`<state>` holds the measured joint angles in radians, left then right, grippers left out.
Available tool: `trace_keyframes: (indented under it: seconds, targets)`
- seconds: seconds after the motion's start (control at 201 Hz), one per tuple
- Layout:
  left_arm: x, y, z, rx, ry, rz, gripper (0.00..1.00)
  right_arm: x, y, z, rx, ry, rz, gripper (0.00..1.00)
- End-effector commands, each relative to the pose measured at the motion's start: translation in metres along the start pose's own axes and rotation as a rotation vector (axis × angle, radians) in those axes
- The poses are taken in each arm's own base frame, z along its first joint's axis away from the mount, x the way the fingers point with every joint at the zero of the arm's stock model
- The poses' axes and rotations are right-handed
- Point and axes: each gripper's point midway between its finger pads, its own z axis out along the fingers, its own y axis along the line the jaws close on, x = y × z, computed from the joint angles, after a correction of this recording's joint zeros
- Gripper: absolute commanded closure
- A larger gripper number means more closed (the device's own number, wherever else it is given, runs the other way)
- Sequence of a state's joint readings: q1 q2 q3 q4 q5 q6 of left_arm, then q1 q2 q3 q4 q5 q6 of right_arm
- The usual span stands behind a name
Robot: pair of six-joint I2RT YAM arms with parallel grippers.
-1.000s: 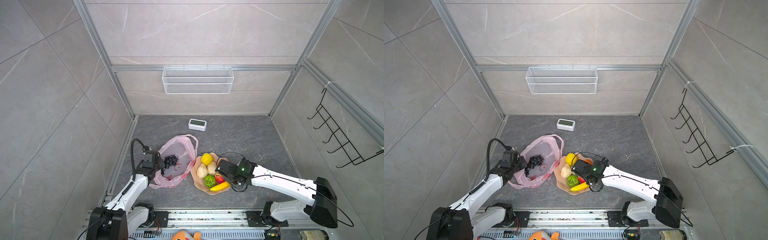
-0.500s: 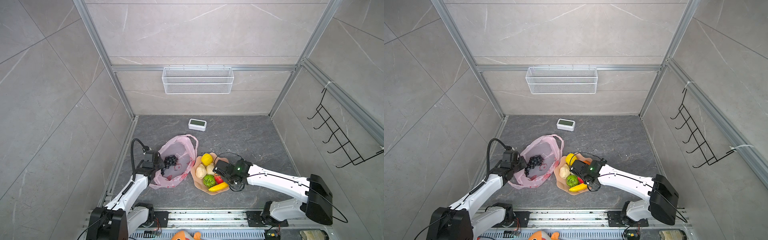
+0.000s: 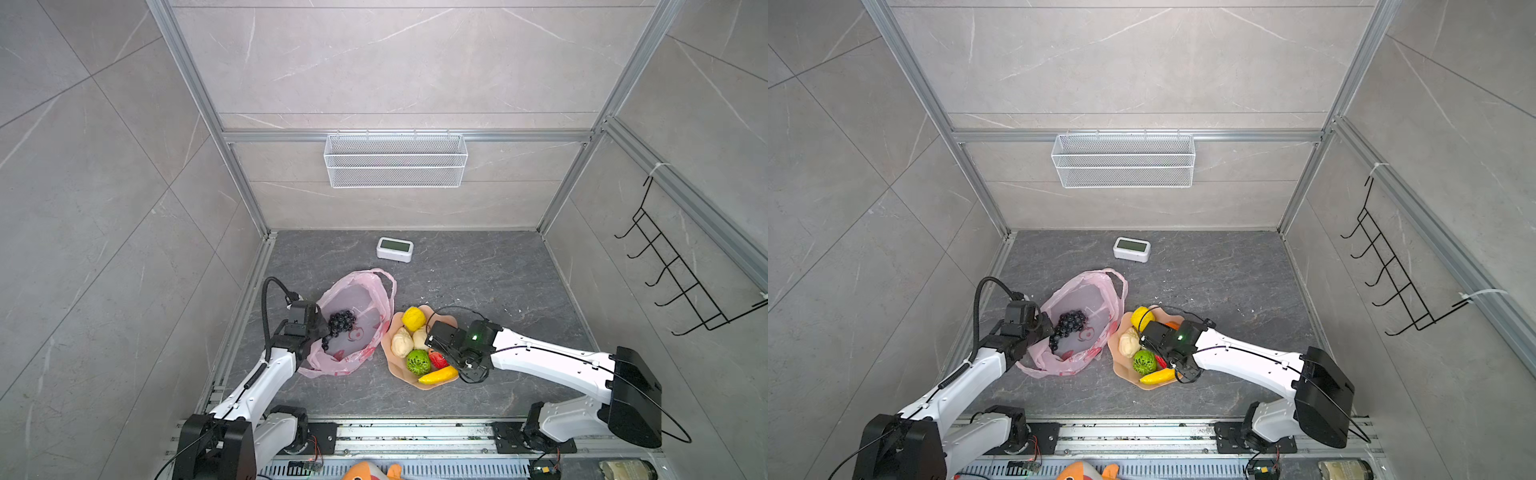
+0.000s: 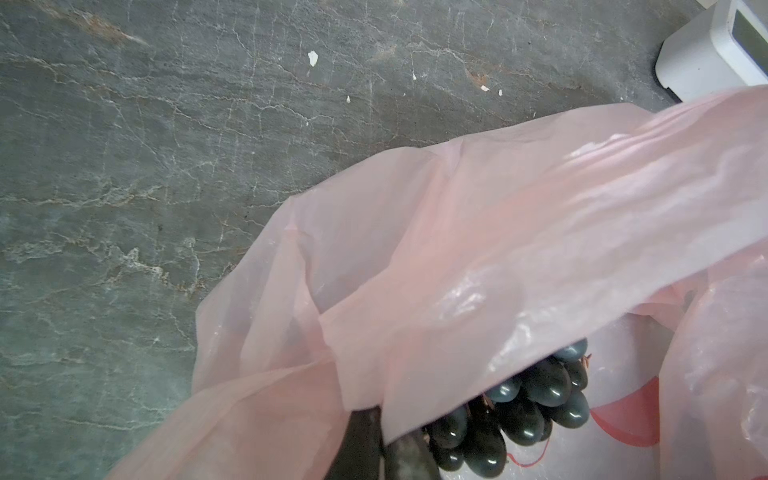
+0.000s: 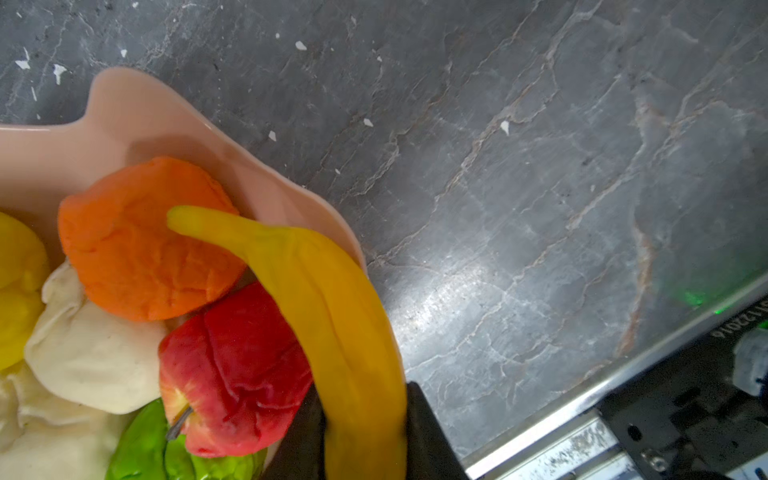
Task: Take the fake fruits out of the plastic bag
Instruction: 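Lower the banana into the bowl beside the red apple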
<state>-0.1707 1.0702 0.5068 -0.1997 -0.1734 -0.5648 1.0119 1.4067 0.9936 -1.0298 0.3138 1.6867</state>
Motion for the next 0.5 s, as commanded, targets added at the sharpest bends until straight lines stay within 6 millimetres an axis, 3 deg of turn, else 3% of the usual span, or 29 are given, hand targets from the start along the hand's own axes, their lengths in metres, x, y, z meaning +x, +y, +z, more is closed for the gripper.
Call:
trace_keyframes:
  seconds: [0.0,0.334,0.493]
  targets:
    - [-0.01,-0.009,-0.002,0.026,-0.033,-0.003,1.0,-0.003,-0.004,-0.001,0.031,-0.023,0.0,0.76]
    - [-0.01,-0.009,-0.002,0.029,-0.032,-0.003,1.0,-0.003,0.006,-0.001,0.007,-0.031,-0.002,0.74]
    - [-0.01,-0.008,-0.002,0.024,-0.034,-0.004,1.0,0.0,0.009,0.0,-0.006,-0.017,-0.009,0.62]
